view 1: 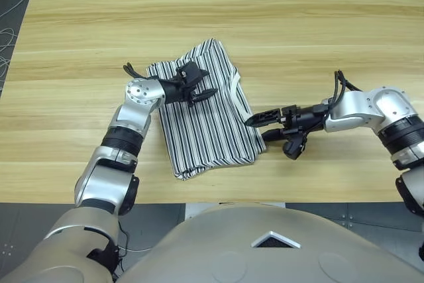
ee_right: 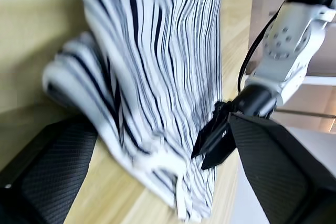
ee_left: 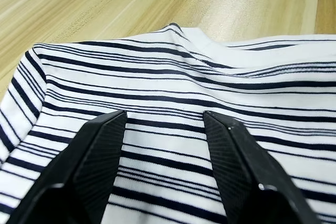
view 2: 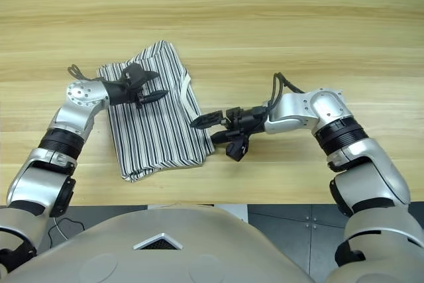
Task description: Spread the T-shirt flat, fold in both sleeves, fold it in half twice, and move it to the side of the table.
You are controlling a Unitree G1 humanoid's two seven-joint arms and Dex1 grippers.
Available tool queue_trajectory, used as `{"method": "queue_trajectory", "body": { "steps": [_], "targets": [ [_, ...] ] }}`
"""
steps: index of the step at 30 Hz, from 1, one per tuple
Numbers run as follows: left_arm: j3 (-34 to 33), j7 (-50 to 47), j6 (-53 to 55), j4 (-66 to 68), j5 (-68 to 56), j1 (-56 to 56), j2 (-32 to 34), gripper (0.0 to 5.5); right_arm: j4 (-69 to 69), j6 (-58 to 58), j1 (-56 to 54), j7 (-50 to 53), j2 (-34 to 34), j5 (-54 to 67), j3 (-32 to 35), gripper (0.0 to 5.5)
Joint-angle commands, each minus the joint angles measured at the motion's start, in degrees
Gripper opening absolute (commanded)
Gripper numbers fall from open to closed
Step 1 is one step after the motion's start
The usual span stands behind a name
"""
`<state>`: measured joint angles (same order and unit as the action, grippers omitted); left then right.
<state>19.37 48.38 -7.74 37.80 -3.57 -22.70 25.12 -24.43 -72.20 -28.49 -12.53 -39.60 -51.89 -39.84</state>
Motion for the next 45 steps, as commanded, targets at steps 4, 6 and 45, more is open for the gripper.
{"method": "queue_trajectory", "body": {
  "steps": [4,6,45],
  "targets": [
    [0.1,0.3,1.2,2.7,3.1,0.9,-0.9,2.7,-2.2,-3.3,-0.8,-3.1,-2.2,-5.5,-4.4,4.47],
    [-0.3,0.3,1.1,3.1,3.3,0.7,-1.0,2.7,-2.4,-4.1,-3.2,-4.4,-2.7,-4.5,-4.3,4.47],
    [-3.1,0.9,1.8,2.3,3.8,0.2,-3.2,2.7,-9.9,1.8,-1.4,-2.9,6.1,-8.3,-11.6,4.47]
  ]
}}
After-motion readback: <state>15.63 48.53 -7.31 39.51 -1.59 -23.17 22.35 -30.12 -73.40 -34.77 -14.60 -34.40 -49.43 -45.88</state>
